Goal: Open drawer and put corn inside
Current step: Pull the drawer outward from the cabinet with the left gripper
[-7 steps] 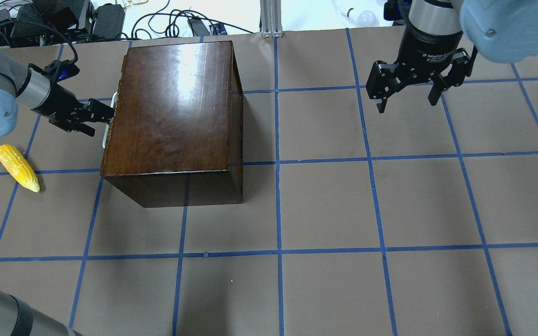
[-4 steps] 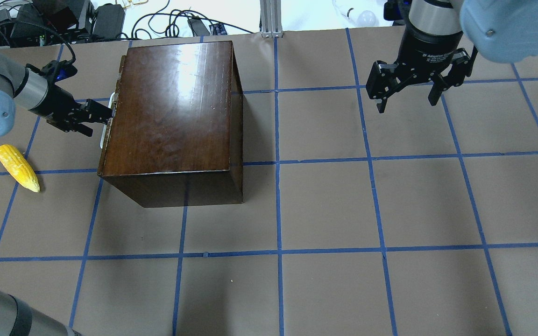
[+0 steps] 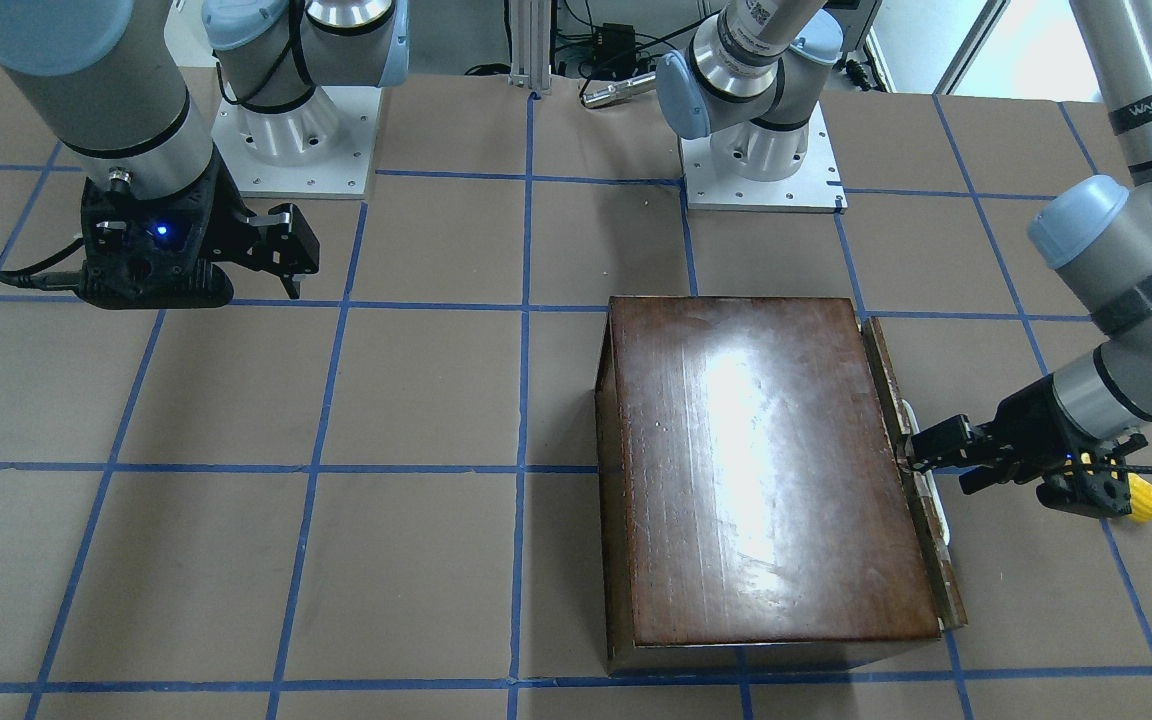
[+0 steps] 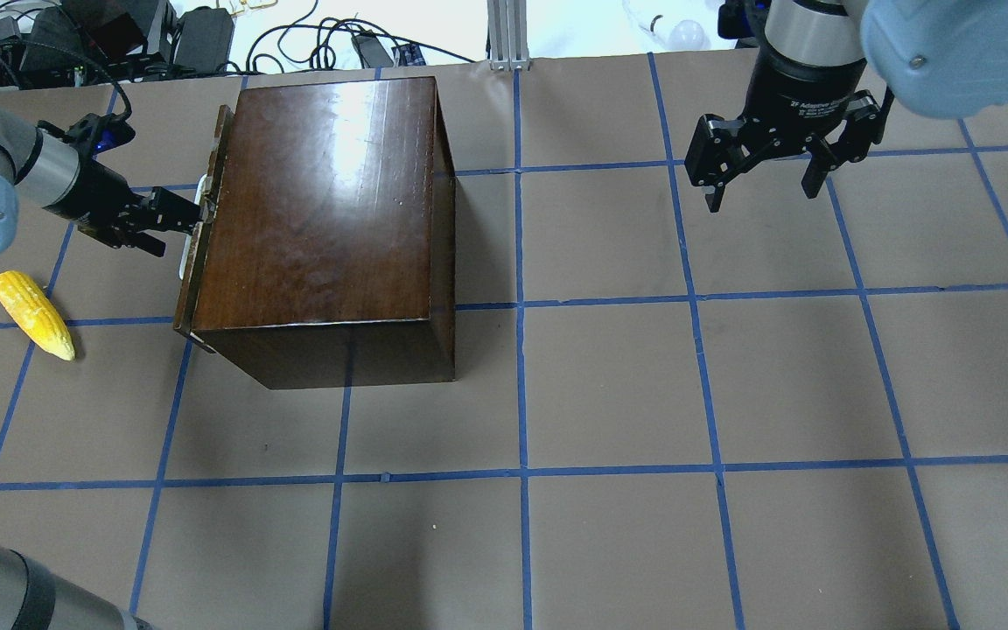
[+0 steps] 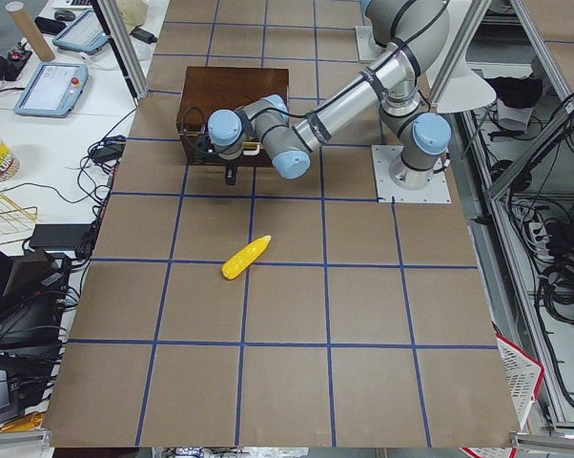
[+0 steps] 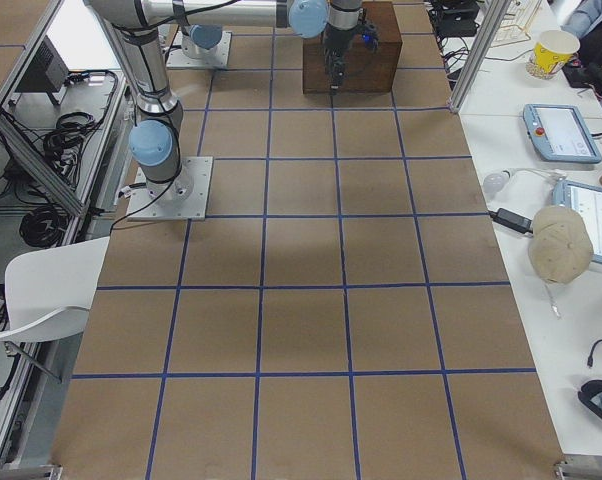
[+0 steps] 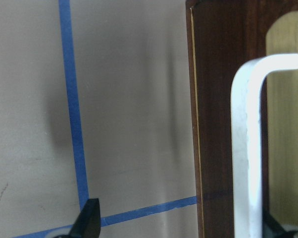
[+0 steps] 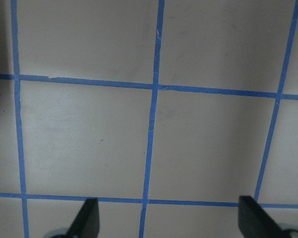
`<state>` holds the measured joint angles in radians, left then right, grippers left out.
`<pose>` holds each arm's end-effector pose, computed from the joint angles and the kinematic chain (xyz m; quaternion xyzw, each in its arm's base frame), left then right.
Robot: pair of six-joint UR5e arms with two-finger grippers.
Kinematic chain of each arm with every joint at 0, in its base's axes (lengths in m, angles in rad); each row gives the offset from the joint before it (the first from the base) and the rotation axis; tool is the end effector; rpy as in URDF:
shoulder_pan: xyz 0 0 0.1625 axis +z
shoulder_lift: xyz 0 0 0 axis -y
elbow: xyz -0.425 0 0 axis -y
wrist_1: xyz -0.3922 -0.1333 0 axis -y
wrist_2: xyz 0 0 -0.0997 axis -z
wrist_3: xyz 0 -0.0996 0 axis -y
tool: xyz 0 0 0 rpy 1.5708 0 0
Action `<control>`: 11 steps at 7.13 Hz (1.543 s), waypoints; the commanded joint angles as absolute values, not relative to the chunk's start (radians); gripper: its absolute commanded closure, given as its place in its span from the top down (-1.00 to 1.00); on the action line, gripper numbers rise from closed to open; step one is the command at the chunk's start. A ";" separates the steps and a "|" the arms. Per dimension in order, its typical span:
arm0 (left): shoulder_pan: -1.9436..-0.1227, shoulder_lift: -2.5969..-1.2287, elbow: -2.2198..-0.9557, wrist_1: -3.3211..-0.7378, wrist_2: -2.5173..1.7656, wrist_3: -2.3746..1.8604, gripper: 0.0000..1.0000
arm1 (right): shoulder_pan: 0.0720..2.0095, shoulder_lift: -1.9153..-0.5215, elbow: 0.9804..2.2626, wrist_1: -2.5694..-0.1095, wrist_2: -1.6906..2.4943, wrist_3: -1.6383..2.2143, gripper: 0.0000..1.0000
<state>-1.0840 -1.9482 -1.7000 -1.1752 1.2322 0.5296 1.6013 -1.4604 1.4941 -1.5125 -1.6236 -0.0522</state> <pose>0.1281 -0.5977 0.2629 -0.0117 -0.9842 0.0341 0.1736 0.1441 -0.5248 0.4635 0.0425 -0.9977 -0.0462 0.0259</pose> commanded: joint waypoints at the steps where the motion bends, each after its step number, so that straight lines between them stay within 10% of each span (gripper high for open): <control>1: -1.057 -1.948 -1.698 -1.175 1.232 0.532 1.00 | 1.601 -1.460 1.494 -1.513 -1.624 -0.052 1.00; 11: -1.028 -1.950 -1.664 -1.181 1.266 0.569 1.00 | 1.600 -1.460 1.494 -1.513 -1.623 -0.052 1.00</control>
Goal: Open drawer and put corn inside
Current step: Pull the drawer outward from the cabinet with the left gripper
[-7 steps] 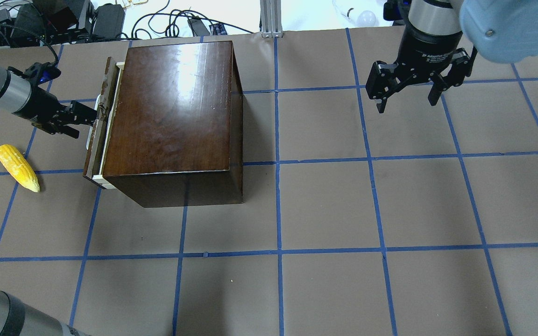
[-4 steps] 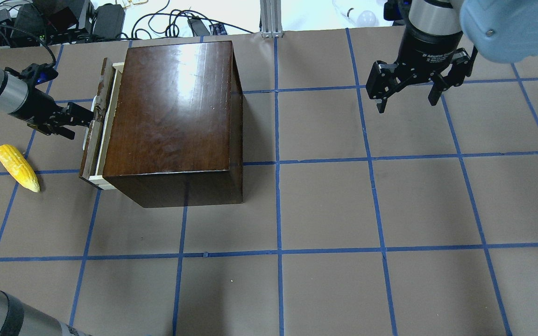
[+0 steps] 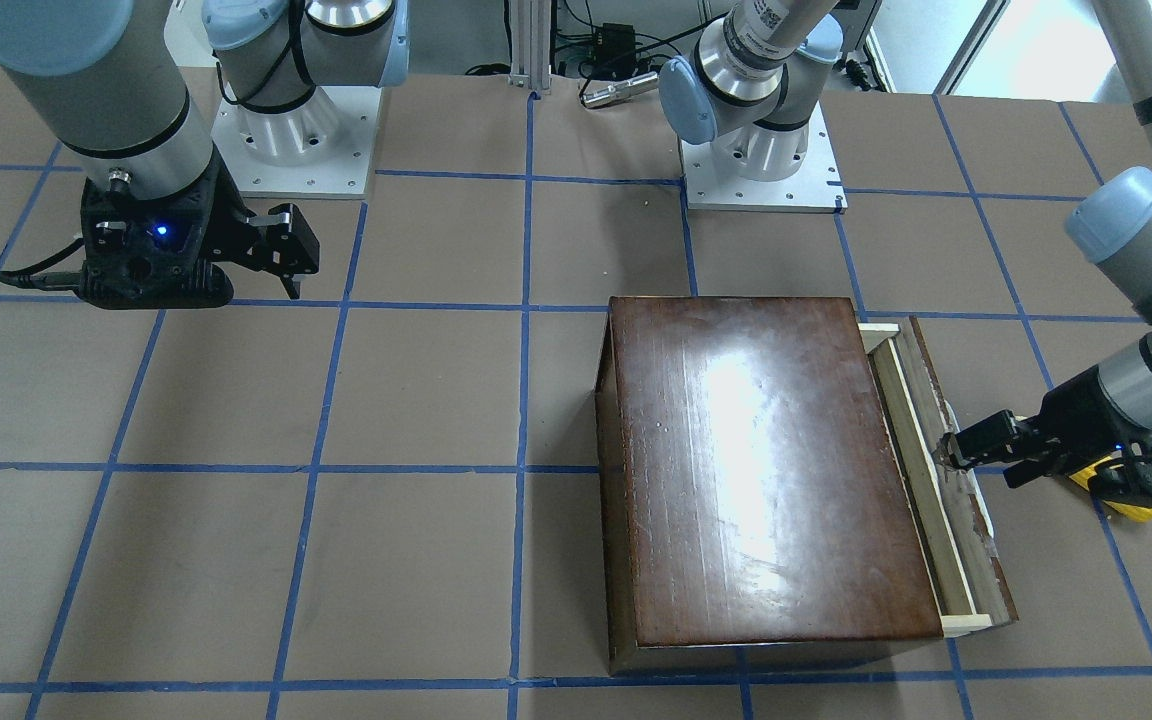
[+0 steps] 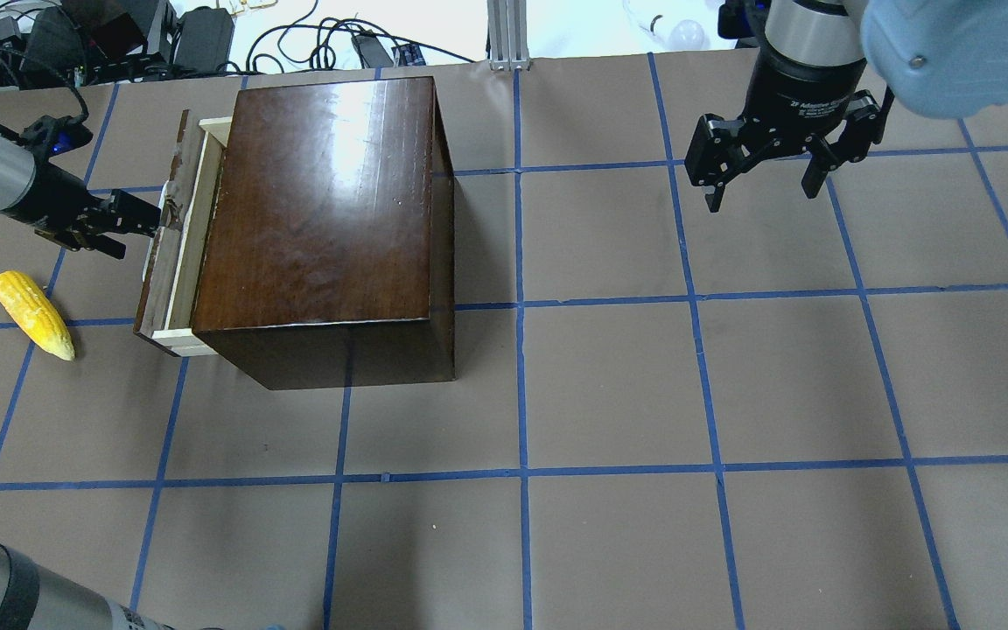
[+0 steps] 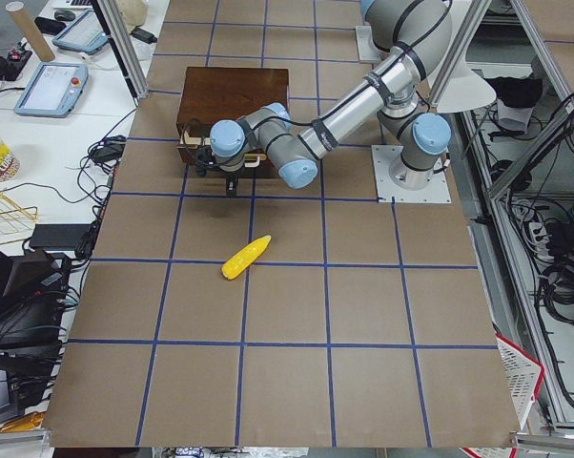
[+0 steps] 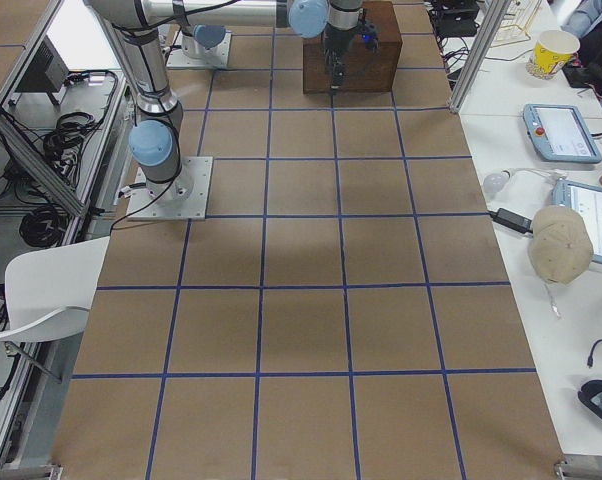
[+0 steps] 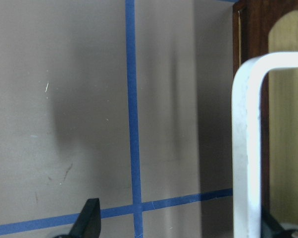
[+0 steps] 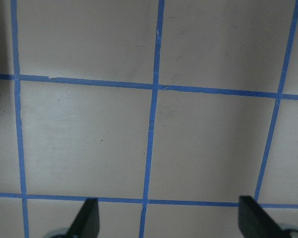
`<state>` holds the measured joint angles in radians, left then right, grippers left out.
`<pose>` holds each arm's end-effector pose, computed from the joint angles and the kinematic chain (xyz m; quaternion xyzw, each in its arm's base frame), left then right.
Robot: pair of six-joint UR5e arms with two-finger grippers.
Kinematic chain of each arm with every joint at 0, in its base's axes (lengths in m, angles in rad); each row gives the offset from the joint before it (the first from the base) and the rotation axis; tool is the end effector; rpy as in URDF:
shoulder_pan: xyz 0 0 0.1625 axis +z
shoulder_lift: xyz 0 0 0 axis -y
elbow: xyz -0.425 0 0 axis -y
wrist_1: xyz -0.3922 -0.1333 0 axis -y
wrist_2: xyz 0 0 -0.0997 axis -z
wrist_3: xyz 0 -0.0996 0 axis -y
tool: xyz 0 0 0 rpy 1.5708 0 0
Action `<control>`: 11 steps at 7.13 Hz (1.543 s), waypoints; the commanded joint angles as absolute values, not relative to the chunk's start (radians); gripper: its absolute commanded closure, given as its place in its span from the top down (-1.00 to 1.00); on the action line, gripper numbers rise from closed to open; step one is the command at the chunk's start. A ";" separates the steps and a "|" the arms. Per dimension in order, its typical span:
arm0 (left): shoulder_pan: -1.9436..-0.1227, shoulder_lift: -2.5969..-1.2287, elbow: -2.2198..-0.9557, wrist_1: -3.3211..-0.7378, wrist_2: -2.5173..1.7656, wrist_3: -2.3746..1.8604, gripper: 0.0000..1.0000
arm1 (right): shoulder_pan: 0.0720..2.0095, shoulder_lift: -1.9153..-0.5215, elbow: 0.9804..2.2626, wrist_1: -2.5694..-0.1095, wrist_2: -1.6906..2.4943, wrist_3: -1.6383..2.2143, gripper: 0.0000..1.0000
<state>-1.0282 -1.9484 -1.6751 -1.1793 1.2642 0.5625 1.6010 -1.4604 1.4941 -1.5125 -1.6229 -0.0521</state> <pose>0.1673 -0.5938 0.2722 -0.0029 -0.9873 0.0421 0.1533 0.1440 -0.5248 0.4635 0.0423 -0.9977 -0.0462 0.0255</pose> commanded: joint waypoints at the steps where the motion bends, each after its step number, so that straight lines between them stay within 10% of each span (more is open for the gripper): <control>1: -1.028 -1.950 -1.664 -1.180 1.270 0.577 1.00 | 1.600 -1.460 1.494 -1.513 -1.623 -0.052 1.00; 11: -0.989 -1.951 -1.652 -1.173 1.328 0.601 1.00 | 1.600 -1.460 1.494 -1.513 -1.624 -0.052 1.00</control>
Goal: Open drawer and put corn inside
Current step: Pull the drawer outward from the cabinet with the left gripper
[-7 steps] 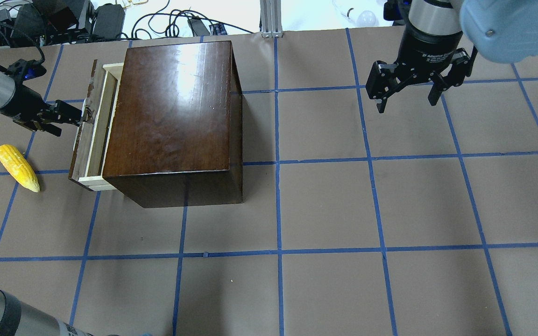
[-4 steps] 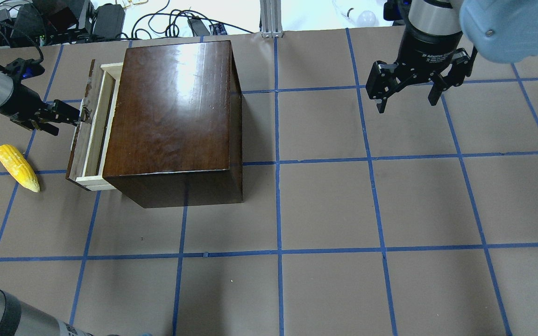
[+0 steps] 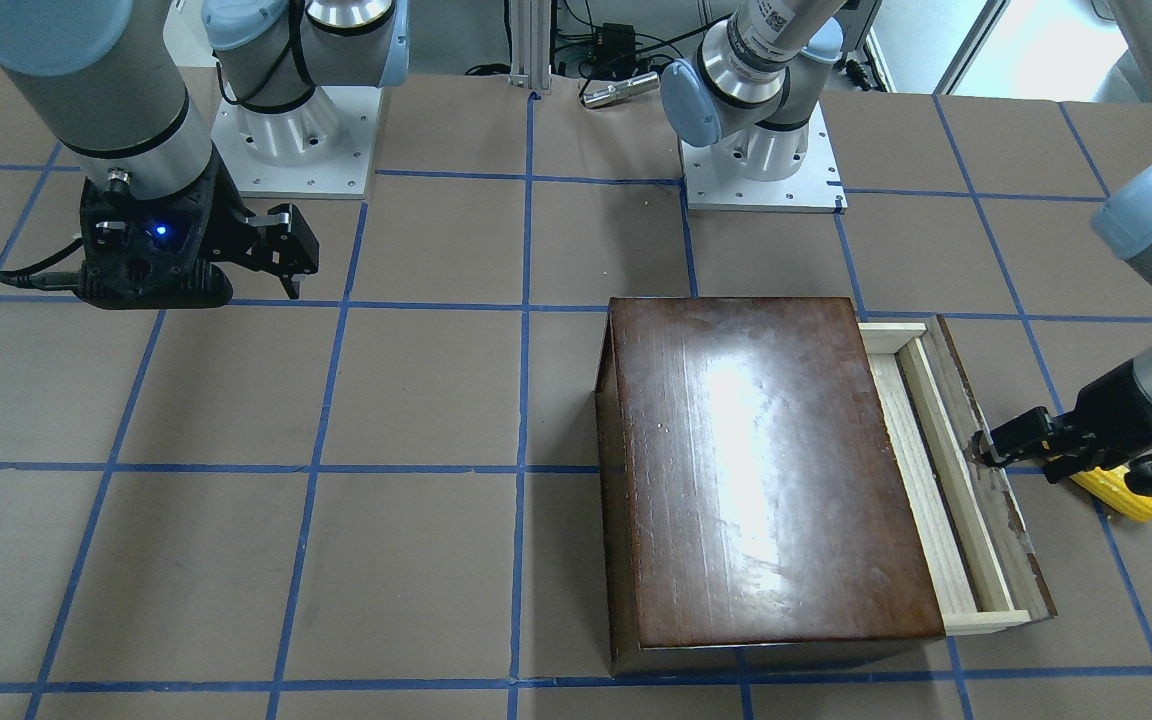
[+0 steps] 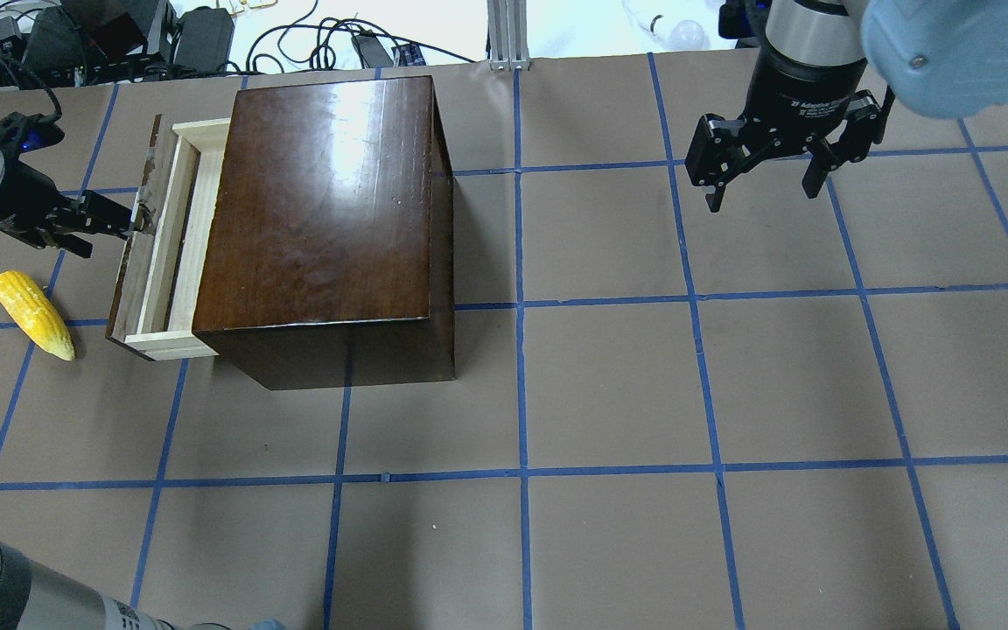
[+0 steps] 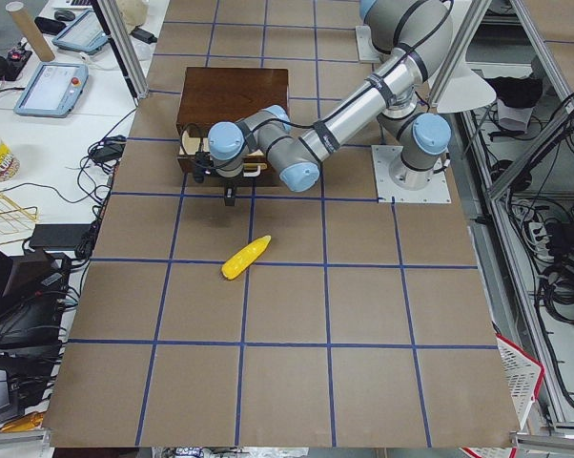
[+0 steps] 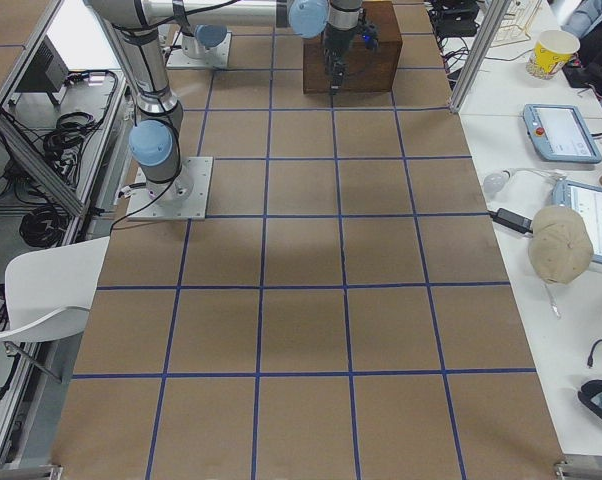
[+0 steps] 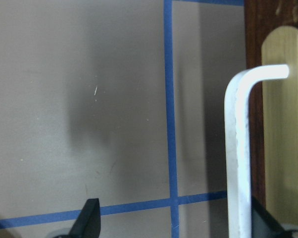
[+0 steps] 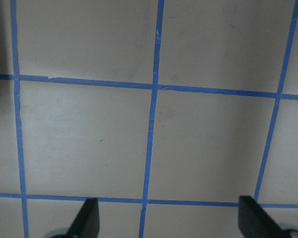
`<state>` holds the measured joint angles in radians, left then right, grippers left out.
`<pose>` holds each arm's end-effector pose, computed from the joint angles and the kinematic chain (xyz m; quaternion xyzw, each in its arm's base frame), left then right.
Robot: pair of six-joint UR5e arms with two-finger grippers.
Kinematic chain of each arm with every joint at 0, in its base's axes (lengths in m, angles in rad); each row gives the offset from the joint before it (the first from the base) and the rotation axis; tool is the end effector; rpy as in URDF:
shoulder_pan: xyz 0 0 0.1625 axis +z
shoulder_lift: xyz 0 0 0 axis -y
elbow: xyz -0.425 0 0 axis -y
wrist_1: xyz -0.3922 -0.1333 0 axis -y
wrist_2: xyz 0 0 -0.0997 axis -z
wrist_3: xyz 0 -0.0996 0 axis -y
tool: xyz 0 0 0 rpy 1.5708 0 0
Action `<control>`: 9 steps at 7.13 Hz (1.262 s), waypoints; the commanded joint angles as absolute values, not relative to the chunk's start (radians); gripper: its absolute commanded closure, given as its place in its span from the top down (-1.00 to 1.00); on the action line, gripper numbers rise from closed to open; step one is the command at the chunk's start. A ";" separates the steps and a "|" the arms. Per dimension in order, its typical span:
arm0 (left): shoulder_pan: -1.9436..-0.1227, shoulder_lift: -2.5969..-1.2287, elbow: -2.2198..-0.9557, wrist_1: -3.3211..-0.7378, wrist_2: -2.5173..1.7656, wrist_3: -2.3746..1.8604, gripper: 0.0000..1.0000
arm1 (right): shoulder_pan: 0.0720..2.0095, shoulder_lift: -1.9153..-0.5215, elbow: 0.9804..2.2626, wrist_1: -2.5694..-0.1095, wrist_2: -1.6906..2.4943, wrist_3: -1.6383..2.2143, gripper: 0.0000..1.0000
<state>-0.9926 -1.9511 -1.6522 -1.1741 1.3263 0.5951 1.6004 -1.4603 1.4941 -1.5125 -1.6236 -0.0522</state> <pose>0.1972 -0.5903 0.2795 -0.0044 -0.9920 0.0406 0.1194 0.1436 -0.5250 0.4634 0.0420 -0.9977 -0.0463 0.0258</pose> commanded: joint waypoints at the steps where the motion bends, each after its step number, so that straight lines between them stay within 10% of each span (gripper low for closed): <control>1: -0.989 -1.951 -1.652 -1.173 1.330 0.620 1.00 | 1.600 -1.460 1.494 -1.513 -1.624 -0.052 1.00; 9: -0.962 -1.957 -1.626 -1.175 1.358 0.673 1.00 | 1.600 -1.460 1.494 -1.513 -1.623 -0.052 1.00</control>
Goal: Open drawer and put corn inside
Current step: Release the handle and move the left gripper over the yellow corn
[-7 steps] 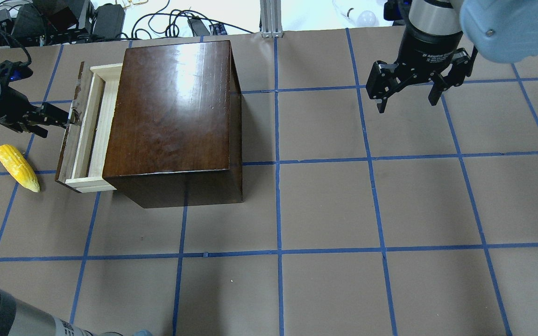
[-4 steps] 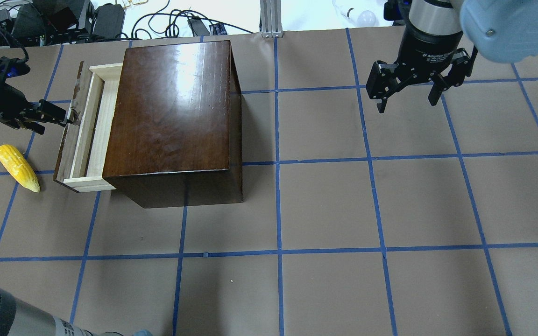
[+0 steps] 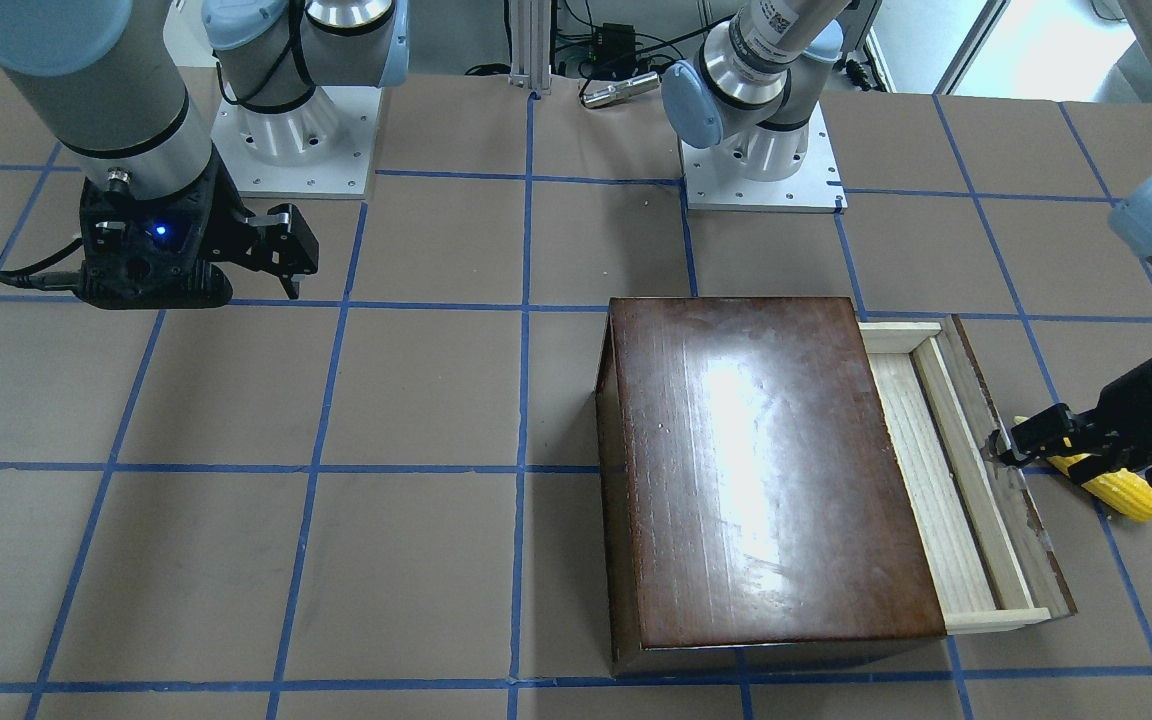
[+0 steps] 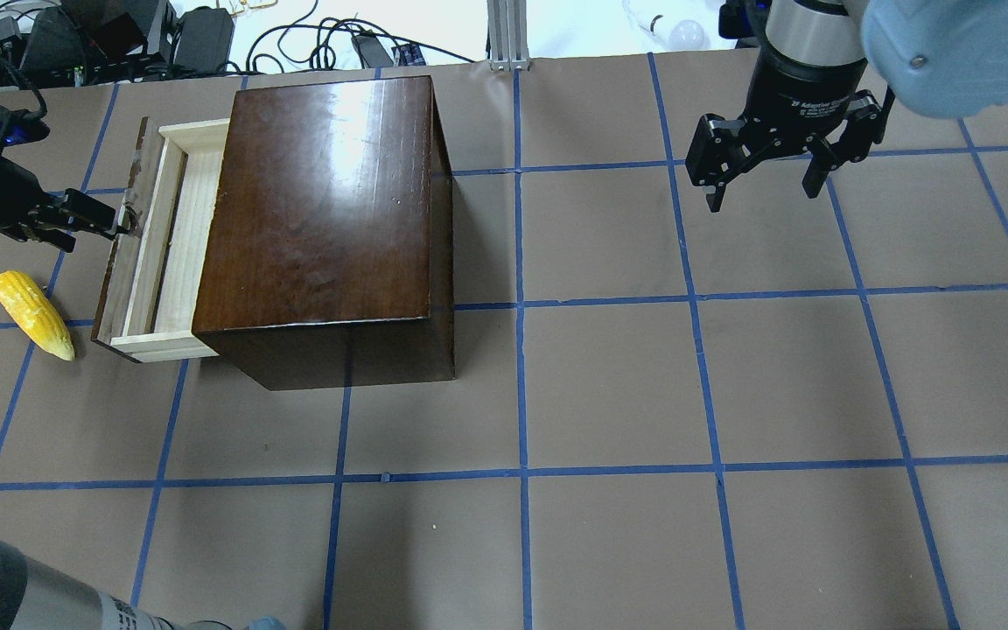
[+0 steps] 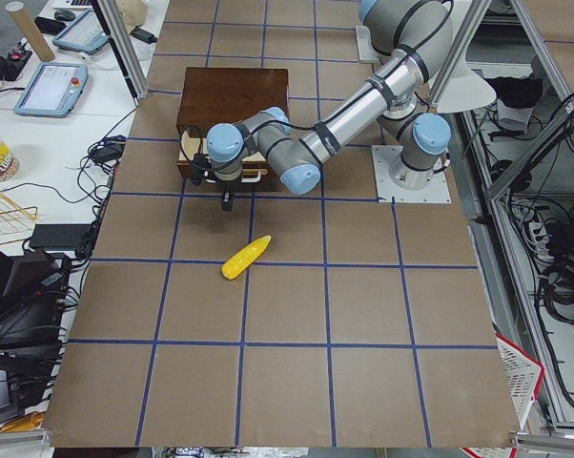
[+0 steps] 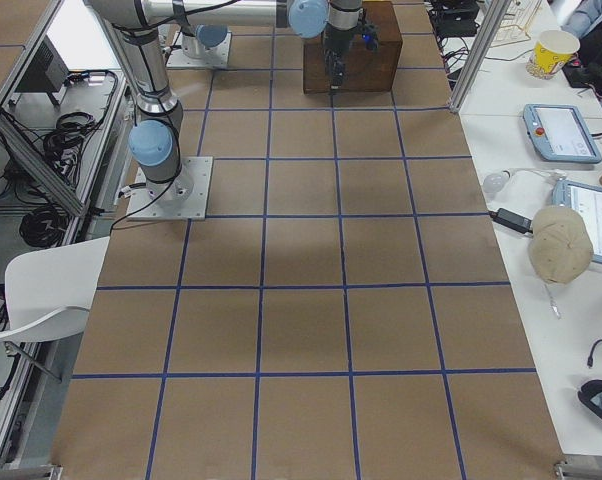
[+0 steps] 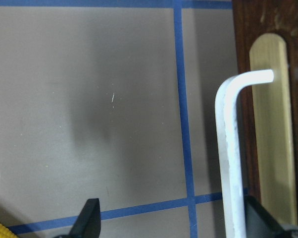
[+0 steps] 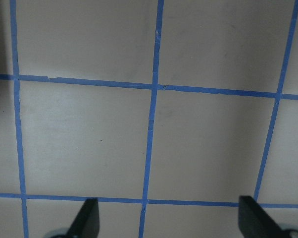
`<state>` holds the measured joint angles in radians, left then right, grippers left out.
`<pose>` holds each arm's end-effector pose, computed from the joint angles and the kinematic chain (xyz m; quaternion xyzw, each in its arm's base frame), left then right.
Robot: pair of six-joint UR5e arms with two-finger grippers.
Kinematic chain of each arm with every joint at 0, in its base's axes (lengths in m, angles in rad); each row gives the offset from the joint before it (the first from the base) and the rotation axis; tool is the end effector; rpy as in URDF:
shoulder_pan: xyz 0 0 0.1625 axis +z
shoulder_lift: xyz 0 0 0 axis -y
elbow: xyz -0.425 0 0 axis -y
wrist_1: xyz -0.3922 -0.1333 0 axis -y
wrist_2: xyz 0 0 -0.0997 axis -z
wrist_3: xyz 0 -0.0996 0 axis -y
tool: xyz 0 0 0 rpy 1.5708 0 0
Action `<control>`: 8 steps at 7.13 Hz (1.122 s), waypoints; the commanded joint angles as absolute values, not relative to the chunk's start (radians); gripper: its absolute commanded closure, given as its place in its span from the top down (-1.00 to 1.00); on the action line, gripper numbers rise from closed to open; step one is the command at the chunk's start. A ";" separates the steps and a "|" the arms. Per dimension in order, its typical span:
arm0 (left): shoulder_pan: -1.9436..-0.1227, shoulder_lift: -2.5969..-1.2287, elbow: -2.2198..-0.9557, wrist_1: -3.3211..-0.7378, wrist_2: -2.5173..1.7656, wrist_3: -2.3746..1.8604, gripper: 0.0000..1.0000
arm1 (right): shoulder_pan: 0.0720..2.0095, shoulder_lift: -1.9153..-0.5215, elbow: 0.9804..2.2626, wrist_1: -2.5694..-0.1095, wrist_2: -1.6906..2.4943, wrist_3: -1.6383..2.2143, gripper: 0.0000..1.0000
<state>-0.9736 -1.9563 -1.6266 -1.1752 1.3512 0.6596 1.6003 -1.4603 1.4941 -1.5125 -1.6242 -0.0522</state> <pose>0.2146 -0.5912 0.2871 -0.0285 -0.9933 0.0460 0.1020 0.1435 -0.5250 0.4634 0.0420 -0.9977 -0.0463 0.0261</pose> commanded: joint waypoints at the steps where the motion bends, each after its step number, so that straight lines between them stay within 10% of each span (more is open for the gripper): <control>1: -0.962 -1.957 -1.625 -1.175 1.358 0.678 1.00 | 1.601 -1.460 1.494 -1.513 -1.624 -0.052 1.00; 8: -0.901 -1.948 -1.534 -1.215 1.445 0.481 1.00 | 1.600 -1.460 1.494 -1.513 -1.624 -0.052 1.00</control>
<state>-0.9344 -1.9396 -1.5380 -1.2354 1.4434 0.5450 1.5999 -1.4604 1.4941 -1.5125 -1.6238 -0.0521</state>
